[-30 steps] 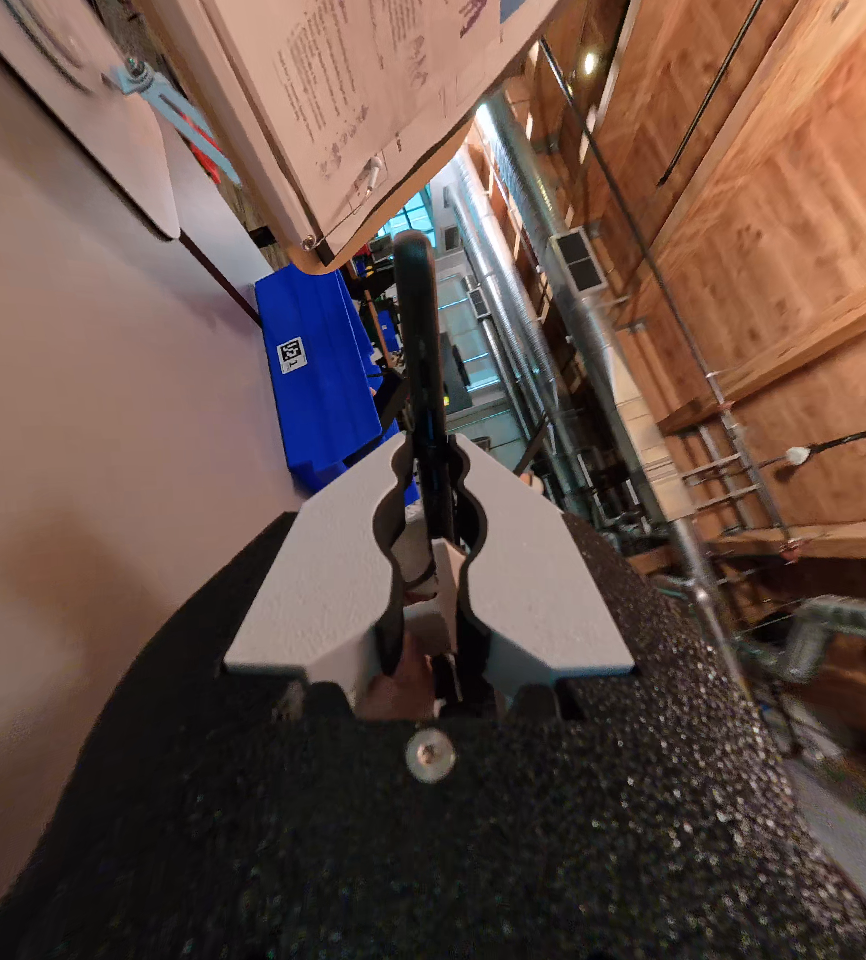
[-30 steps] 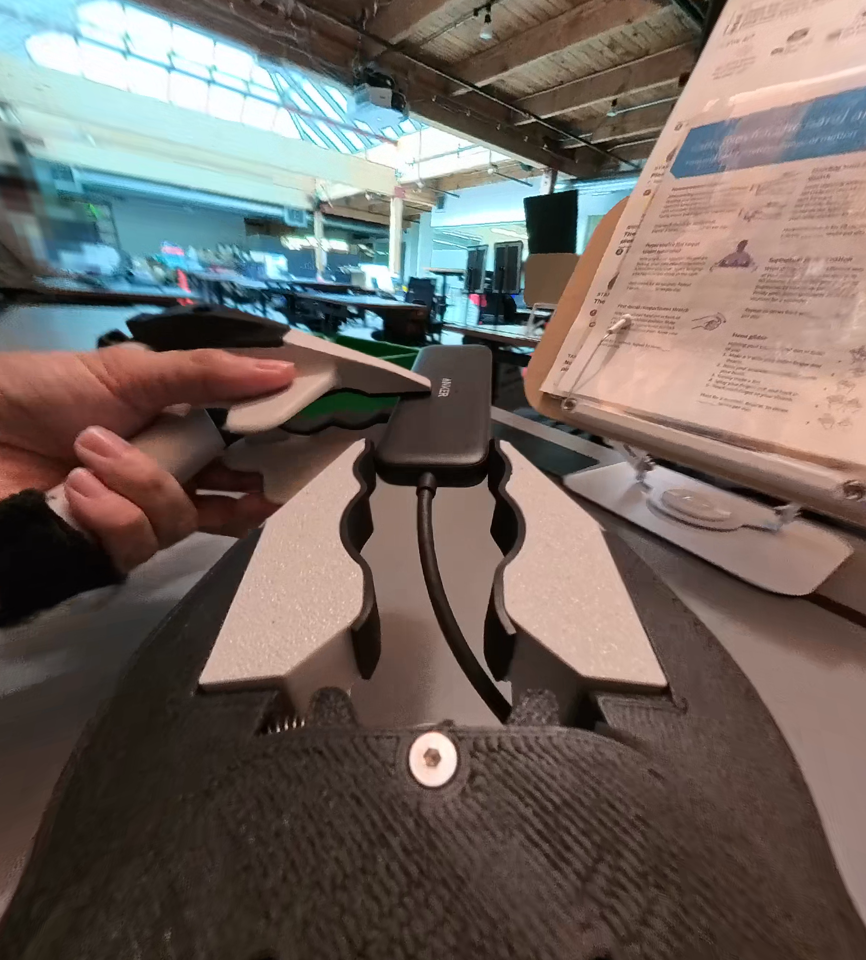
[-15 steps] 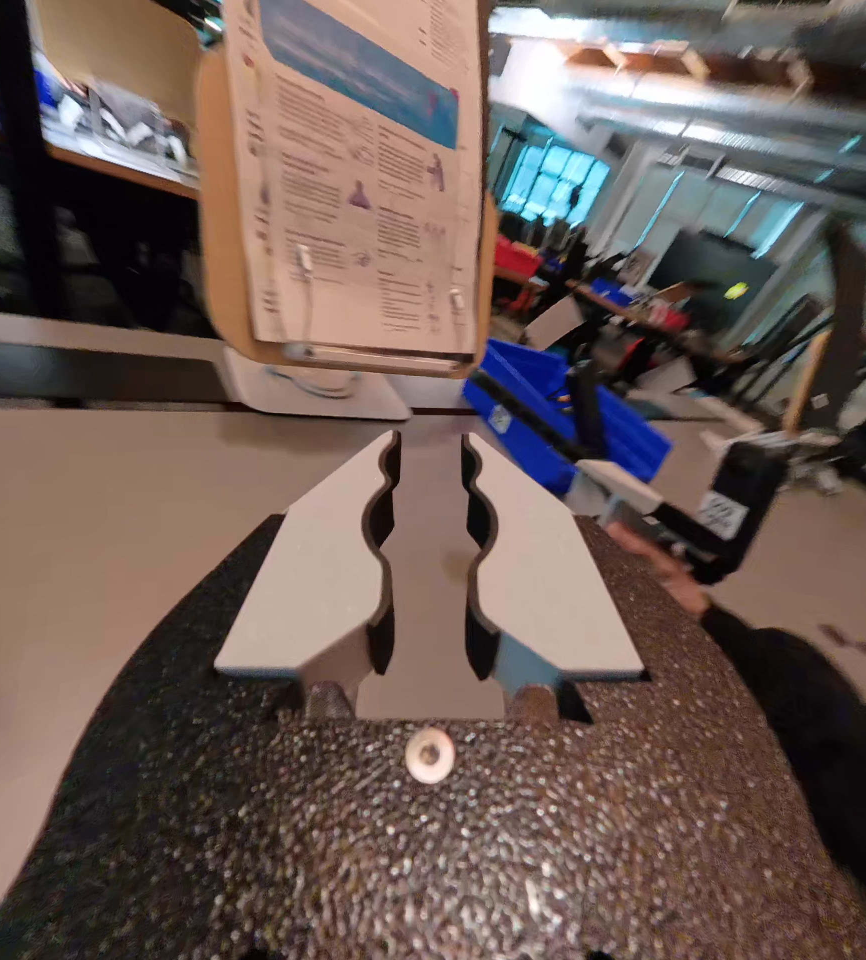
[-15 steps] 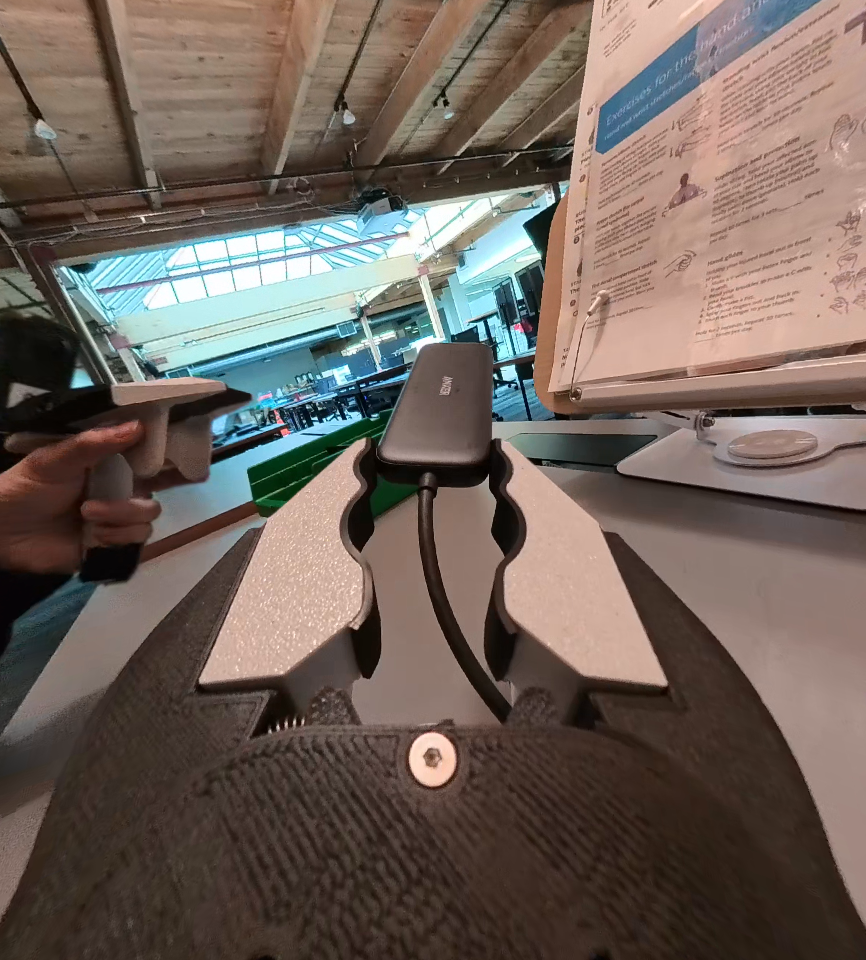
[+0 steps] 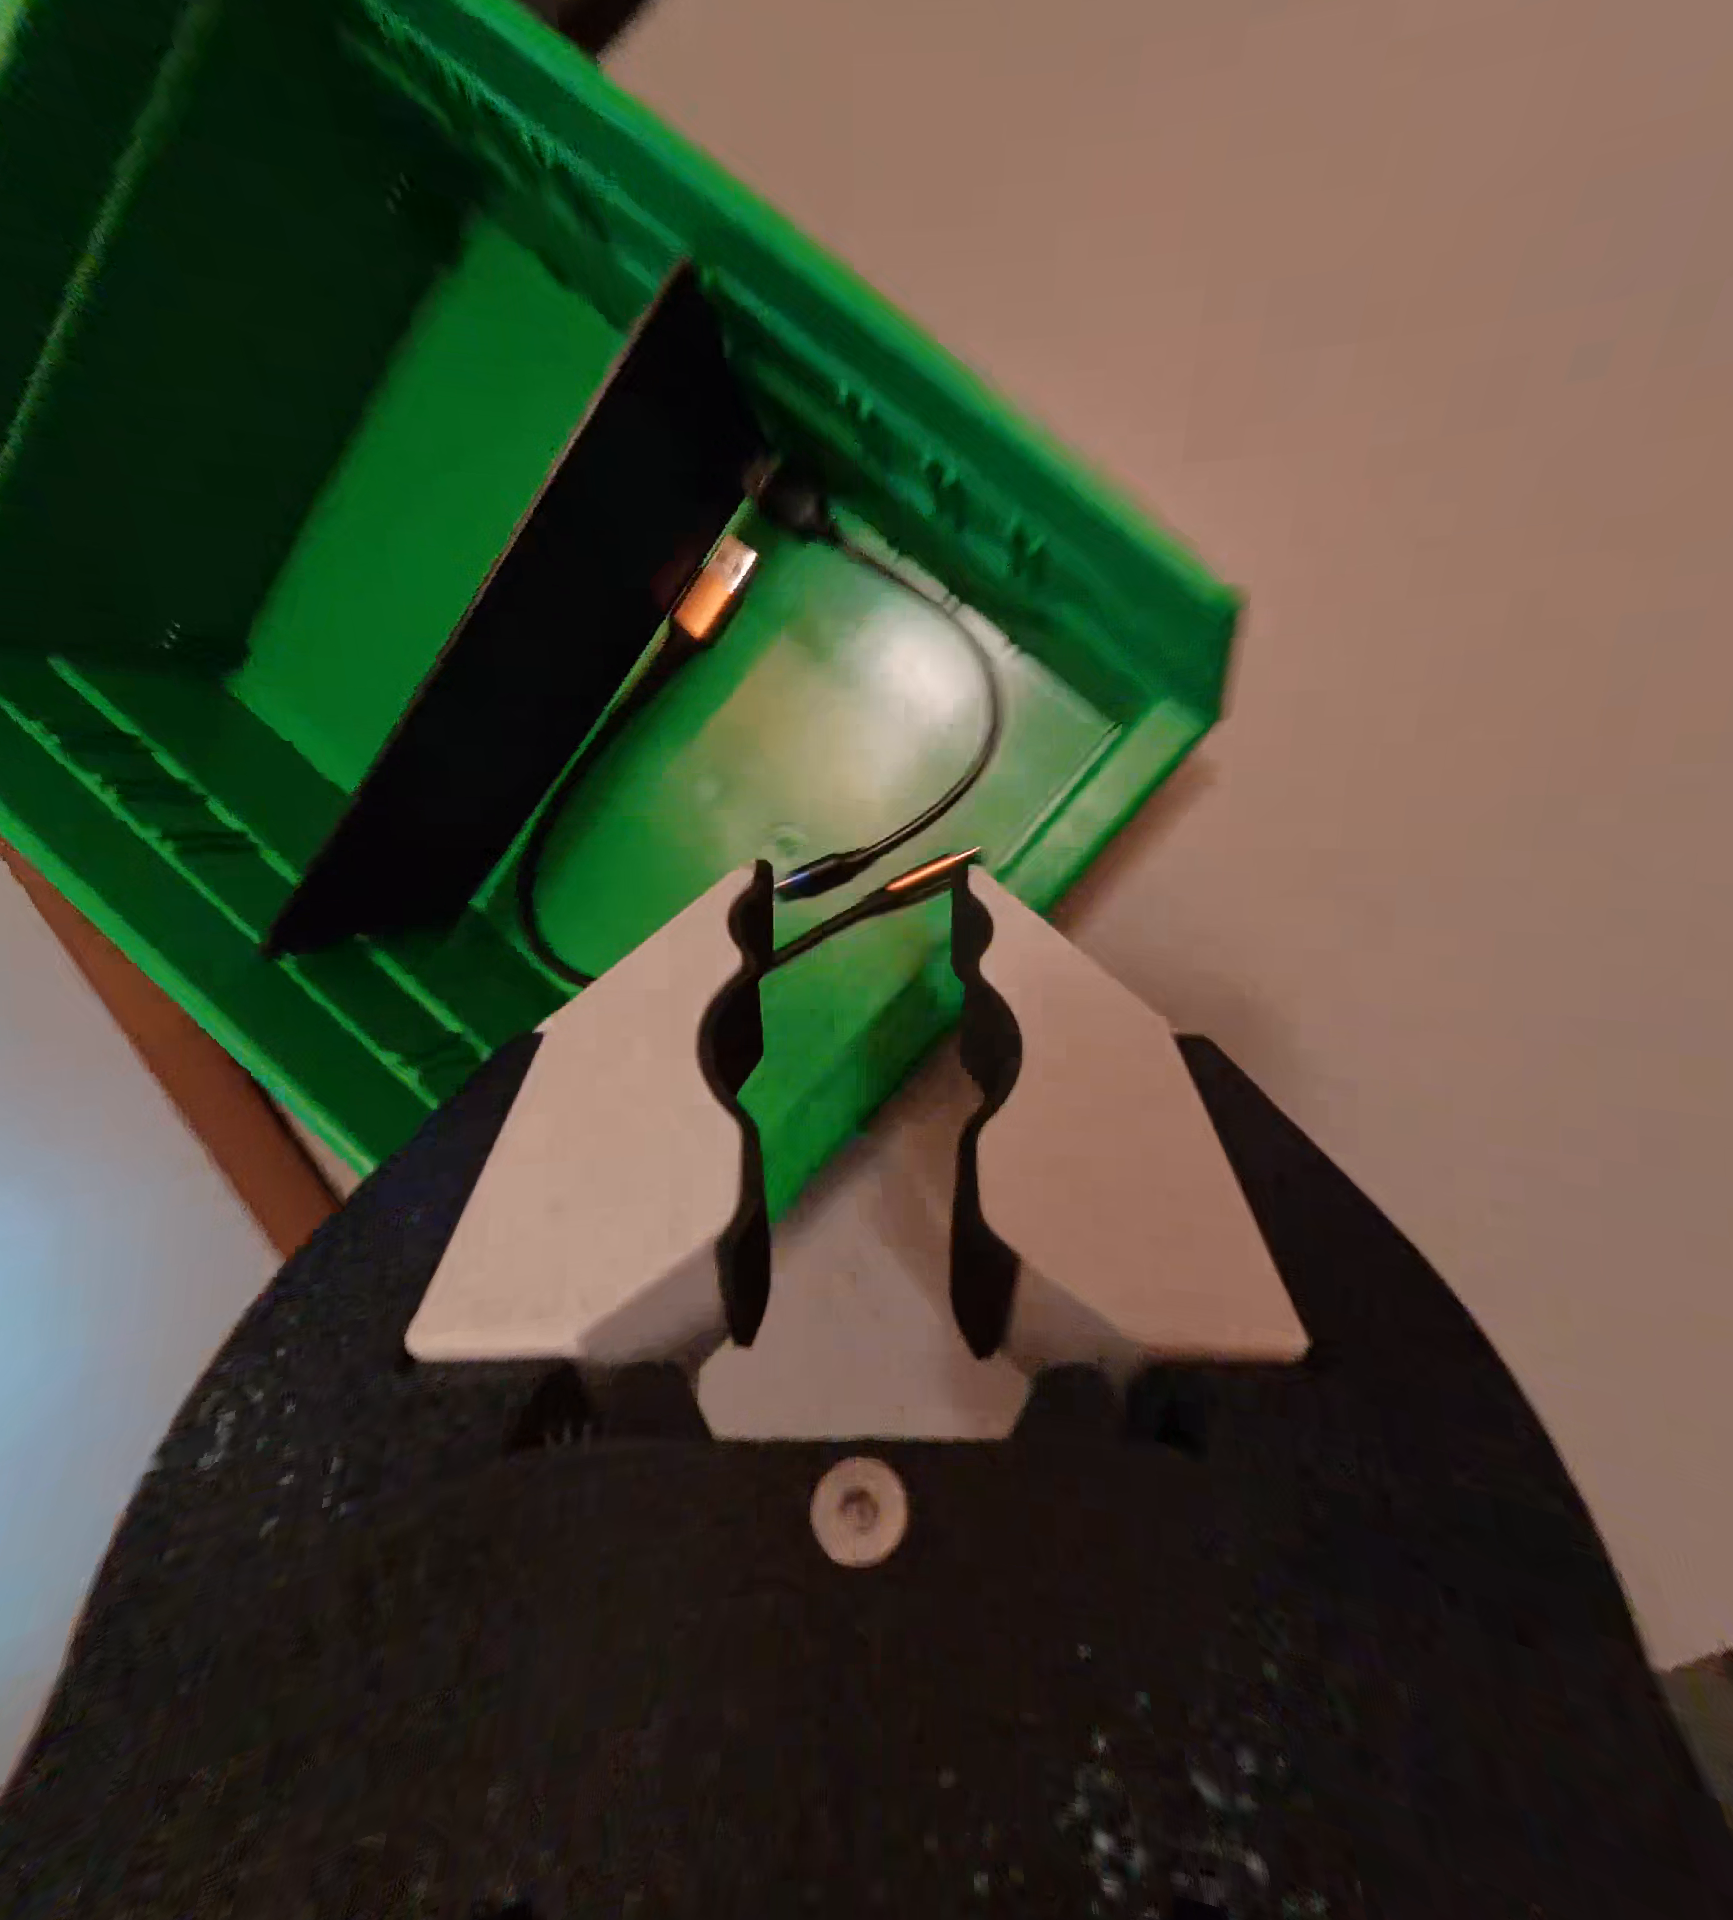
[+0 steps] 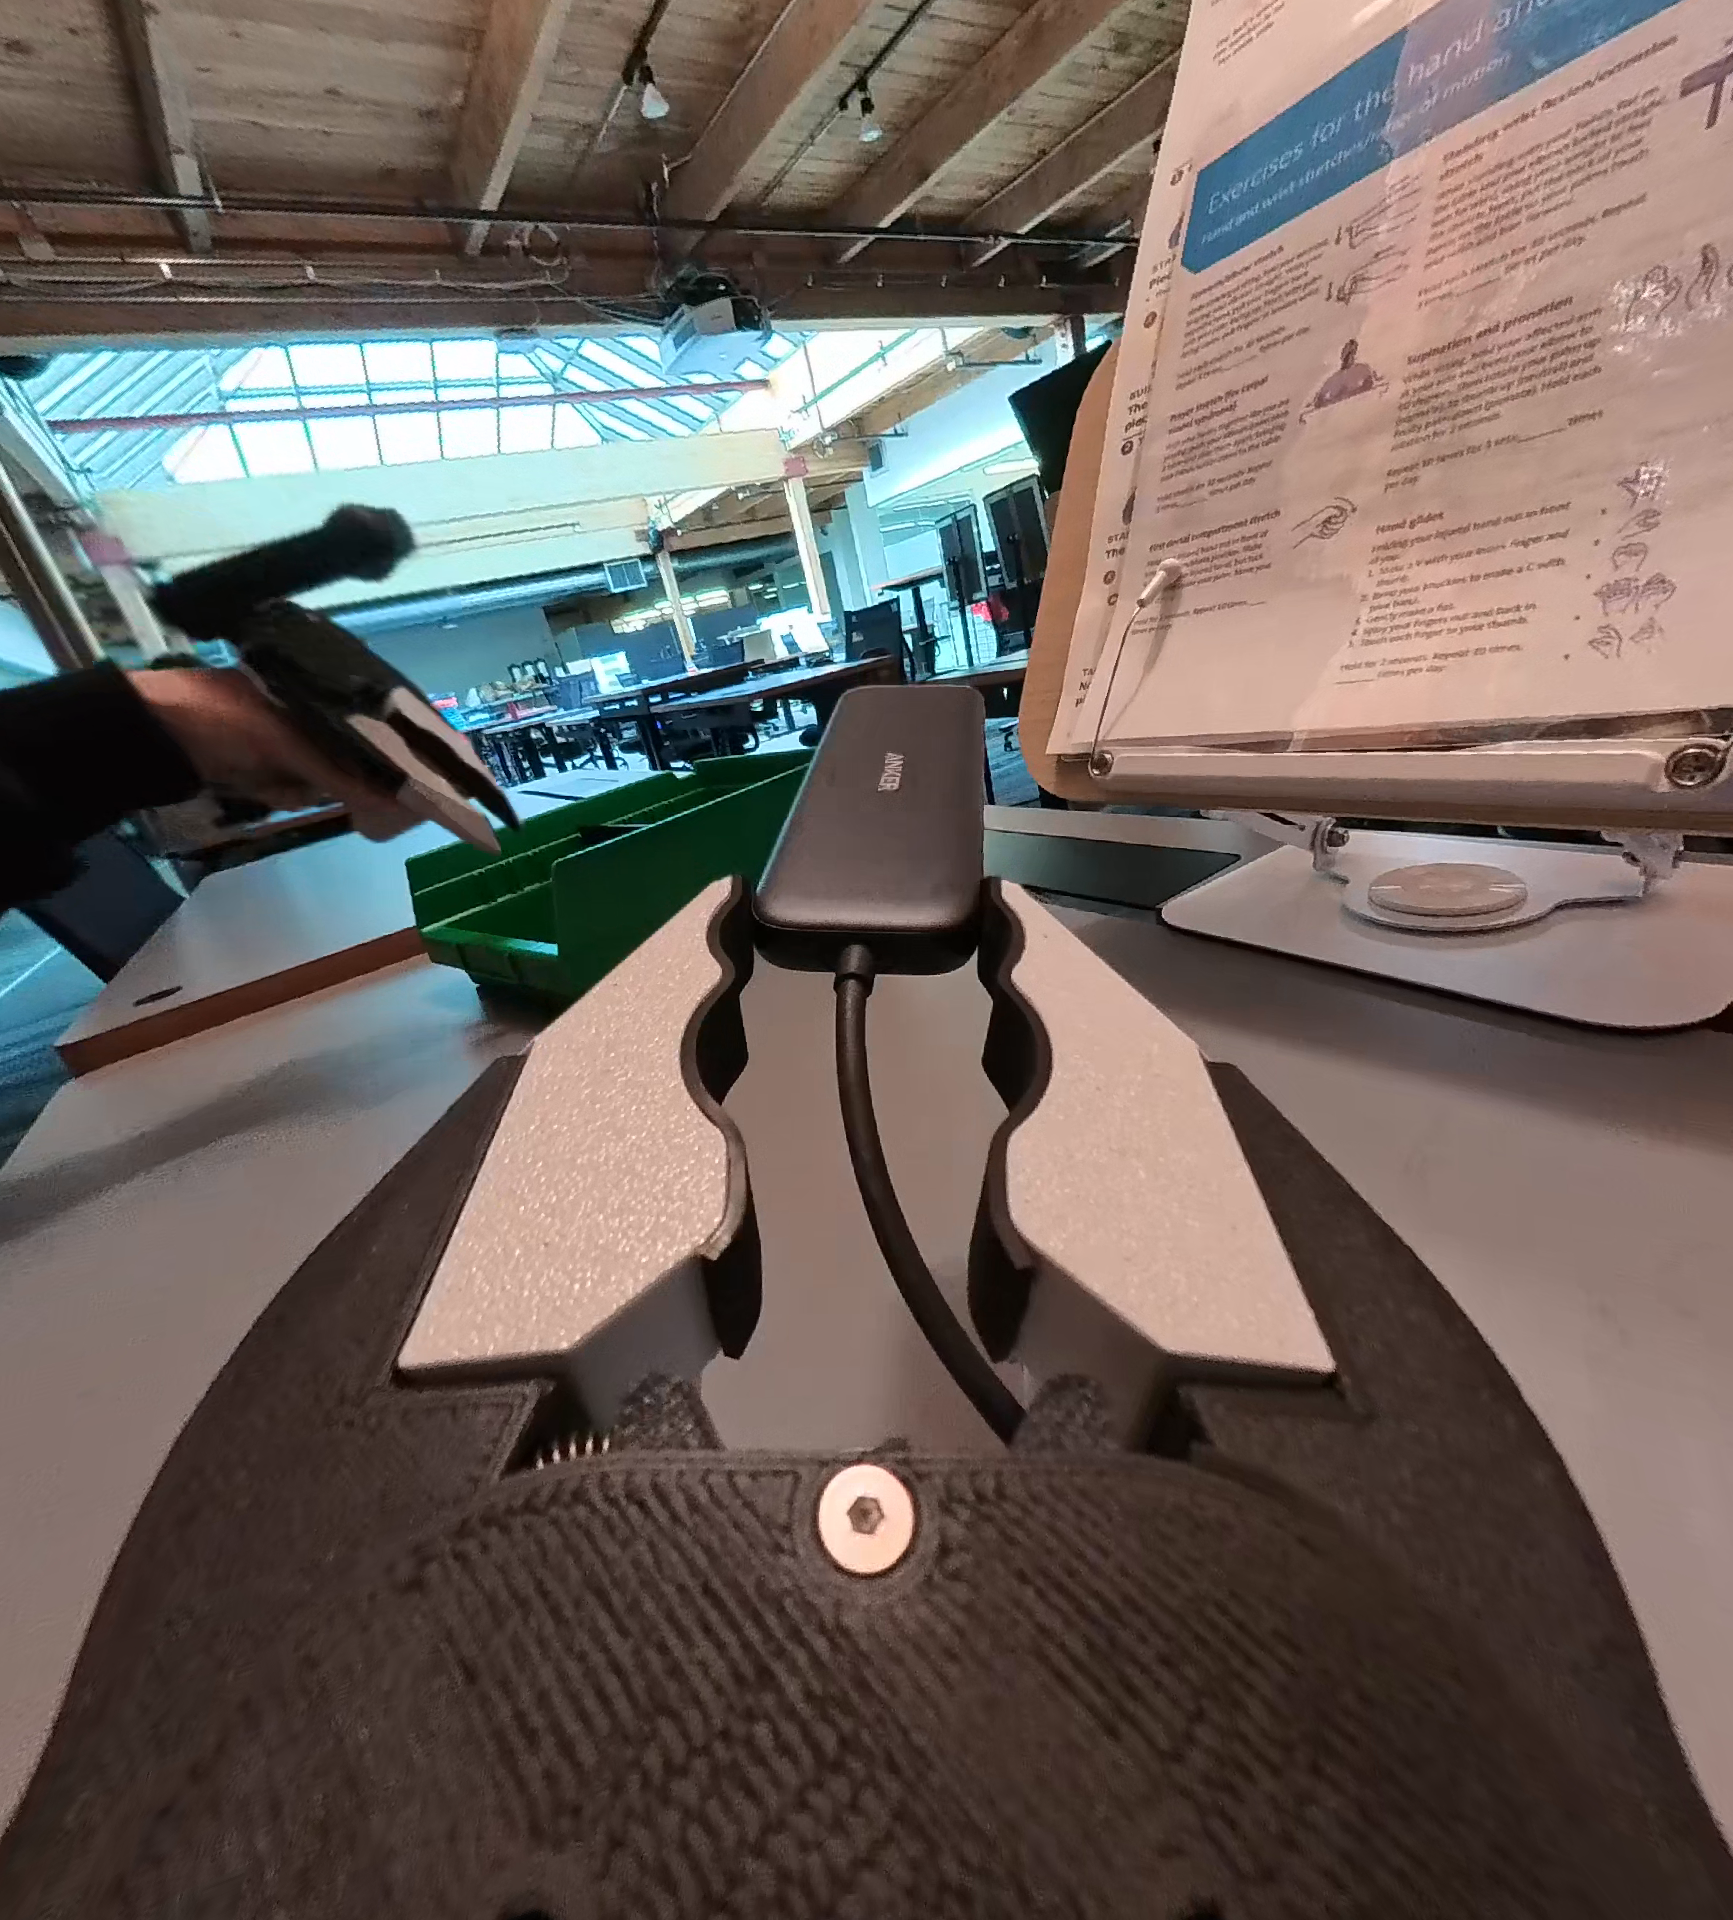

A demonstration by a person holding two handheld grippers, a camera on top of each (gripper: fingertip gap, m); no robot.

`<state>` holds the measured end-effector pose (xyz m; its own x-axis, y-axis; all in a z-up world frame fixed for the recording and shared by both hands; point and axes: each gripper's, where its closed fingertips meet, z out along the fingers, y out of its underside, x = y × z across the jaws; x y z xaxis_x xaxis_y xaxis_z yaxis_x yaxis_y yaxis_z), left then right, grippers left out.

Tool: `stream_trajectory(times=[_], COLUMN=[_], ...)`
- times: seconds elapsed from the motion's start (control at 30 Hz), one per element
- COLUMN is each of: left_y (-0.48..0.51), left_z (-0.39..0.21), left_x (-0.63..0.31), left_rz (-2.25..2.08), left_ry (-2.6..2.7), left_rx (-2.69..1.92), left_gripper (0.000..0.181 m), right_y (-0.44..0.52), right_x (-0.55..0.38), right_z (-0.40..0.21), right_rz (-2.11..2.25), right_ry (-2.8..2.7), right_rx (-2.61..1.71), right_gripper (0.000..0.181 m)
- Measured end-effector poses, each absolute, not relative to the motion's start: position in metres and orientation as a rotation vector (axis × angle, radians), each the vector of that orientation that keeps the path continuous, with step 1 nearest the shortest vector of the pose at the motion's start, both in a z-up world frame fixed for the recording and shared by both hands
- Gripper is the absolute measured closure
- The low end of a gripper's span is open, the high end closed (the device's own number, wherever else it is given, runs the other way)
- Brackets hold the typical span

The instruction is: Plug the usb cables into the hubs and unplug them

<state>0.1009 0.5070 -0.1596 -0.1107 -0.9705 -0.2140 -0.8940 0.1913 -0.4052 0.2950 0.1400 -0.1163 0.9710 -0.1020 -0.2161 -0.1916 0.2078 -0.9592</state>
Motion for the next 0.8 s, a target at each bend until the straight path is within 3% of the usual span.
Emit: stream_trajectory(times=[0.03,0.17,0.37,0.53,0.6,0.8], left_y=[0.518,0.556,0.549,0.545,0.539,0.529], left_z=[-0.172,-0.211,-0.254,-0.254,-0.250,-0.257], left_x=[0.100,0.092,0.093,0.098,0.102,0.109], left_rz=[-0.138,0.179,-0.009,-0.081,-0.124,-0.161], left_ry=[2.147,2.402,2.609,2.696,2.713,2.734], left_rx=[-1.673,-1.533,-1.611,-1.461,-1.368,-1.396], left_gripper=[0.148,0.147,0.143,0.150,0.163,0.165], right_y=[0.140,0.141,0.142,0.145,0.146,0.149], right_x=[0.295,0.294,0.291,0.288,0.286,0.282], right_z=[-0.118,-0.122,-0.124,-0.127,-0.128,-0.131], right_rz=[0.063,0.048,0.042,0.047,0.058,0.056], right_ry=[0.250,0.229,0.194,0.168,0.157,0.140], right_rx=[-1.371,-1.397,-1.420,-1.441,-1.450,-1.469], right_gripper=[0.138,0.138,0.138,0.138,0.138,0.138])
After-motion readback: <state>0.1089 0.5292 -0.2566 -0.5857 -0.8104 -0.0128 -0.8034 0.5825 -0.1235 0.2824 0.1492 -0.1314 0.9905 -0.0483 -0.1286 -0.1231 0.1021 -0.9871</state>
